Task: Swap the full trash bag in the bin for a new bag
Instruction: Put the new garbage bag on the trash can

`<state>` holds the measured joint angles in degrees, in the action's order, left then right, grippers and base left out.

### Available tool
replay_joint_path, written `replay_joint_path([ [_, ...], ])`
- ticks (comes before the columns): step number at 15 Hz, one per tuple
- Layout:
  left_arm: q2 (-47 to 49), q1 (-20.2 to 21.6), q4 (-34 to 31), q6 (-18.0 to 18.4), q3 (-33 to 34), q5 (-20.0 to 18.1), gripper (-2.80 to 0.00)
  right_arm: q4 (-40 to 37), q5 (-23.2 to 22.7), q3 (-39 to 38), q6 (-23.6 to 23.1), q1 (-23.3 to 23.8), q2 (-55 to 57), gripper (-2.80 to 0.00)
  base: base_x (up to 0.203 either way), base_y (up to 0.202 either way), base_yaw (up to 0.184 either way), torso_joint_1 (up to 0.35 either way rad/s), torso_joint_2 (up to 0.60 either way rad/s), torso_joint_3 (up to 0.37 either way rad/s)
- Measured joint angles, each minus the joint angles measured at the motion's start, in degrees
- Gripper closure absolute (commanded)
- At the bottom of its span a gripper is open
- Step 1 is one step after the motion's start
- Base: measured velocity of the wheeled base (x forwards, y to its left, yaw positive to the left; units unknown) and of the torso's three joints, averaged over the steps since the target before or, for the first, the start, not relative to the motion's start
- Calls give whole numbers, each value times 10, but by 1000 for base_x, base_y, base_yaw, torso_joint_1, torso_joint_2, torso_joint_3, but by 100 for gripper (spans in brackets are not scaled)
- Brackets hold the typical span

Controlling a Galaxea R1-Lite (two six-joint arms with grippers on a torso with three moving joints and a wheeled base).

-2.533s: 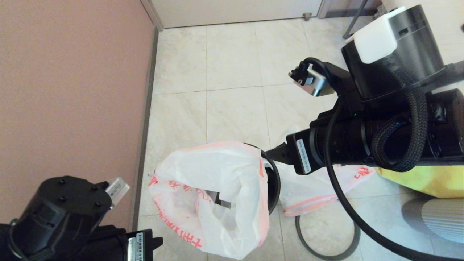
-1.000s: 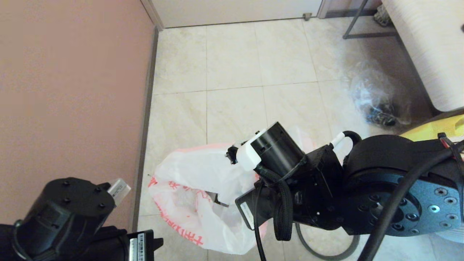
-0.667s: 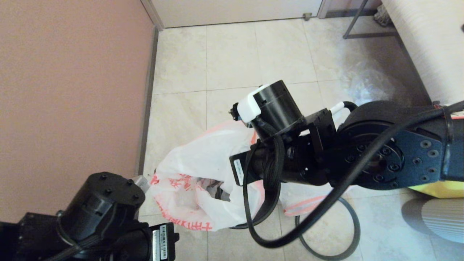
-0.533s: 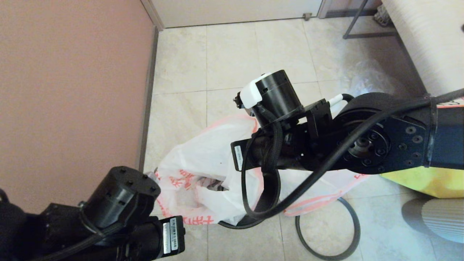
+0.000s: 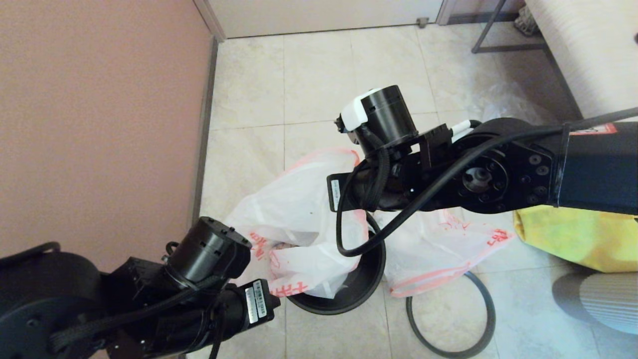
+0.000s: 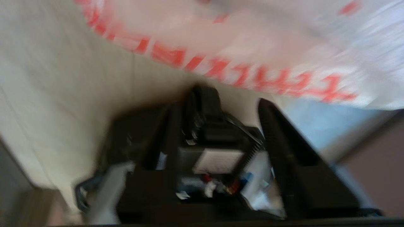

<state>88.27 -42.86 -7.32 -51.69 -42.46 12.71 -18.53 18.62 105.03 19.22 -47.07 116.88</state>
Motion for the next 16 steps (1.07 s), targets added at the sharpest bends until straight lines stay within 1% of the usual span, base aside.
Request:
replay_joint_path([
  [2, 3, 29, -13, -8, -3, -32, -280, 0, 1, 8, 0, 5, 3, 0, 0, 0, 0, 0, 0, 0],
  [5, 13, 71, -12, -30, -12, -54, -280, 0, 1, 11, 0, 7, 5, 0, 0, 0, 0, 0, 0, 0],
  [9, 12, 92, 14, -34, -11, -67, -280, 0, 1, 11, 0, 7, 6, 0, 0, 0, 0, 0, 0, 0],
  [12, -15, 97, 16, -33, -5, -105, -280, 0, 2, 11, 0, 9, 7, 0, 0, 0, 0, 0, 0, 0],
  [16, -2, 124, 41, -32, 6, -109, -280, 0, 1, 11, 0, 11, 7, 0, 0, 0, 0, 0, 0, 0],
])
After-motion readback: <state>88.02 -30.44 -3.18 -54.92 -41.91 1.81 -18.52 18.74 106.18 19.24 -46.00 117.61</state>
